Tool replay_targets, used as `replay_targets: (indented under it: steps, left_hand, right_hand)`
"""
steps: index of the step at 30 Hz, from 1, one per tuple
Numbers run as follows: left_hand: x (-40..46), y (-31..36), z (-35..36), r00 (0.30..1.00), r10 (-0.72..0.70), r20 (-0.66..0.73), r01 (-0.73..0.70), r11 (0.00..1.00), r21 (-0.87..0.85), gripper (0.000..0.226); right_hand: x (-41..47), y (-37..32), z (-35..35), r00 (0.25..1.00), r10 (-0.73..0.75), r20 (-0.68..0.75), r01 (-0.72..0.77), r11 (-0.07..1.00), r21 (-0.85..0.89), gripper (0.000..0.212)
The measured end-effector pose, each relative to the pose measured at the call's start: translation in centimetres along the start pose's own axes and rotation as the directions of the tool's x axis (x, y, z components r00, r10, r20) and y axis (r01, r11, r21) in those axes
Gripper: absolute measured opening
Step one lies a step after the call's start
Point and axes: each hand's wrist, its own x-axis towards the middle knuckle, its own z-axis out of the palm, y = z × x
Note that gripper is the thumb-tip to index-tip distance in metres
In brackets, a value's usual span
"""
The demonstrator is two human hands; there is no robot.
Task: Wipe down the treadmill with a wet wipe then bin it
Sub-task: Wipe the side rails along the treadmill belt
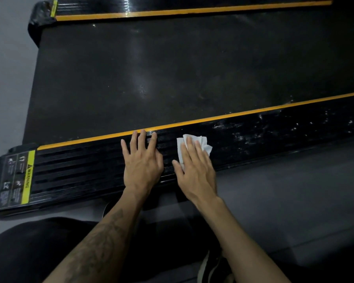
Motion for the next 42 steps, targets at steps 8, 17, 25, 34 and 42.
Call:
replay_targets:
  steps: [8,17,25,34,42]
  left_hand:
    - [-0.1,0.0,0.2,0.997,0.078,-0.011,-0.077,0.997,0.015,0.057]
    - [-0.2,0.2,0.3,0.990,0.140,-0.025,-0.140,0.990,-0.003,0.056]
    - [-0.2,0.4,0.1,0.992,0.122,0.021,-0.122,0.993,-0.002,0.060]
    - [-0.2,0.9,0.2,0.996,0.077,0.042,-0.074,0.996,-0.051,0.053]
    - [-0.5,2.5,0.8,1.000,-0.006,-0.003,0.006,1.000,-0.031,0.050]
  right_hand:
    - [-2.5,-0.8,0.8,0.991,0.084,-0.101,-0.088,0.996,-0.029,0.063]
    - [-1.5,0.3,0.5,0.985,0.129,-0.111,-0.133,0.991,-0.028,0.063]
    - [-1.3,0.1,0.9,0.997,-0.038,-0.075,0.031,0.996,-0.081,0.058]
    - [-4.0,-0.9,1.4,0.991,0.002,-0.134,-0.009,0.999,-0.051,0.057]
    - [-4.8,0.0,1.3,0.987,0.046,-0.155,-0.053,0.998,-0.038,0.062]
